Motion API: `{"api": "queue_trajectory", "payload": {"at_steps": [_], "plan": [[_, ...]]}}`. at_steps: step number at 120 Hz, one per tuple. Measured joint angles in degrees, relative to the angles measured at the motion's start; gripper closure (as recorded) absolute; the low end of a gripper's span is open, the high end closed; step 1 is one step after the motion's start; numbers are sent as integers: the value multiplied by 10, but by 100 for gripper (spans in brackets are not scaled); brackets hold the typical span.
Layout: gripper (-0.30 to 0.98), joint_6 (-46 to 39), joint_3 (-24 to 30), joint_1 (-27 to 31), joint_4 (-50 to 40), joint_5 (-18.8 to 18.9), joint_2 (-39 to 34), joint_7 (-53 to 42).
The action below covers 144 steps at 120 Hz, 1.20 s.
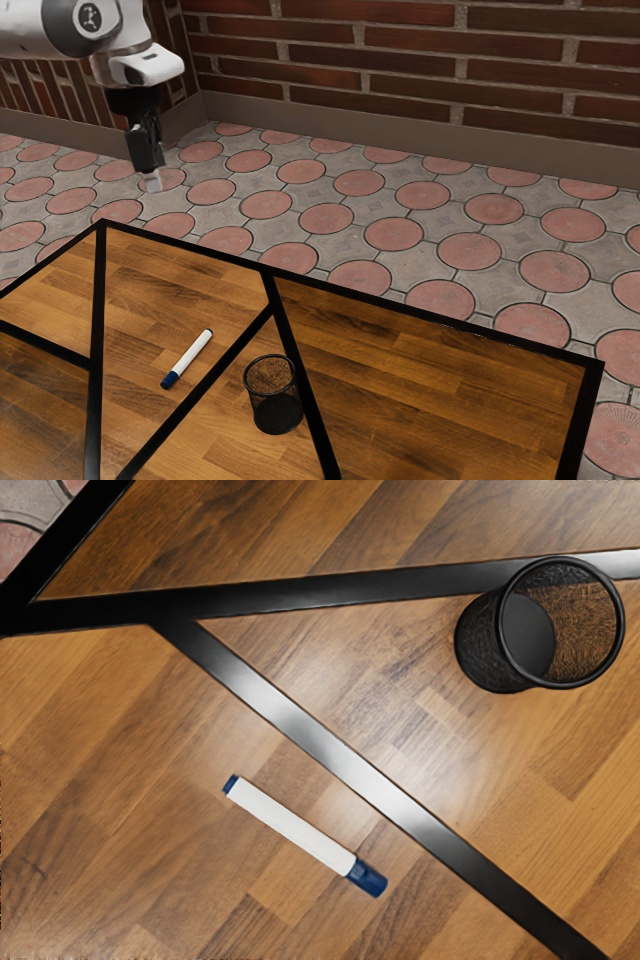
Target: Put the marker into the pen holder.
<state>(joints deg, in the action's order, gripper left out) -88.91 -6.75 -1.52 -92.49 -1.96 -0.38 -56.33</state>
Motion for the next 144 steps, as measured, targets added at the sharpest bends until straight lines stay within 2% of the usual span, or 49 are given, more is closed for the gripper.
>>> {"api": "queue_trajectory", "payload": {"at_steps": [30,48,63,79,86,100,144], "plan": [[0,-8,-8,10,-10,1,0,19],[0,-73,-78,-46,-60,1,34,51],[0,-203,-87,-35,-225,-4,14,112],[0,-305,-87,-5,-247,8,39,163],[0,-340,-87,-5,-256,-10,57,184],[1,-403,-87,-43,-294,-60,70,220],[31,-508,-89,-43,-278,-115,190,298]]}}
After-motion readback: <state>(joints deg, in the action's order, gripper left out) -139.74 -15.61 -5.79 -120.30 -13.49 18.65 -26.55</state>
